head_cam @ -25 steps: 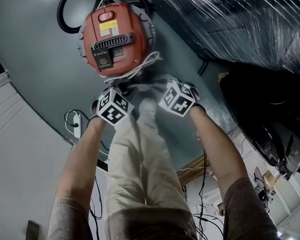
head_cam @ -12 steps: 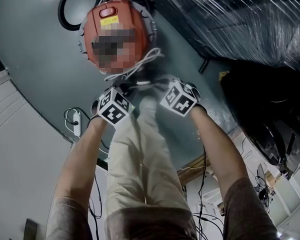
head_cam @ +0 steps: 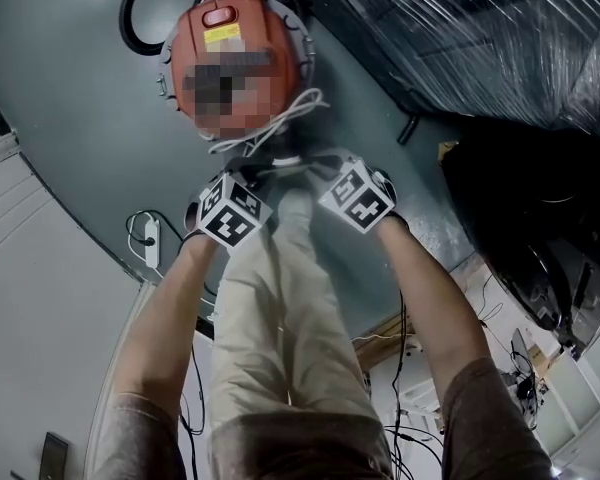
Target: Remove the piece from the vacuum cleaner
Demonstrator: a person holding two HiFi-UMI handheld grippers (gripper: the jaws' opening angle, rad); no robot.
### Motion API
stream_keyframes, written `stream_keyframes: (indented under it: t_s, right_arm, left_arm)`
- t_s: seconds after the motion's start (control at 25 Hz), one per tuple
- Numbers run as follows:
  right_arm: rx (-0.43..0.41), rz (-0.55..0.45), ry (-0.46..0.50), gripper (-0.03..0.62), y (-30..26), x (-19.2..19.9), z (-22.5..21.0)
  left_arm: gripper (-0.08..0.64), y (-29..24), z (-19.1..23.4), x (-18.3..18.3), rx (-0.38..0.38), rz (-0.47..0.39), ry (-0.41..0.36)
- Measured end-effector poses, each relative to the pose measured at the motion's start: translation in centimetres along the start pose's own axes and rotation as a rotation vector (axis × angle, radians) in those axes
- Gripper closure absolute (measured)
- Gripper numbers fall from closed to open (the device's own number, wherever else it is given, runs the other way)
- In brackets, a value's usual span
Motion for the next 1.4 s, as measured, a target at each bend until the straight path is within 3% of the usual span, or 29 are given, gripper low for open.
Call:
stream_keyframes:
  t_s: [0.48,0.72,1.12,1.4]
  right_arm:
    - [0.005,-0.020,-0.050,0.550,0.2,0.6,0.6]
    - [-0.022,0.026,0.026,0.557,0.4,2.4,2.8]
    - [-0.021,0.008,-0.065,0.557,1.7,3.1,3.8]
    - [0.009,-0.050,-0.176,0.555,6.4,-0.2,4.6]
  left_arm:
    - [0.512,0.1,-0.9,0.4,-0.021,-0.006,0.019]
    - [0.525,-0.3,-3.0,2.2,0.027,0.031,-0.019]
    - [0.525,0.1,-4.2,1.6,0.081,0.066,-0.013]
    - [0.522,5.3,-5.1,-1.8,0.058,0.048,-0.026]
Point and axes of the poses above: the fingertips, and each gripper's own axes: y backward along the fingers, z to its left, x out of its underside, the point moved 2 cm from there along y, backward along the fingers, and after that the axes turned 5 degrees about y, right-handed, at the moved point
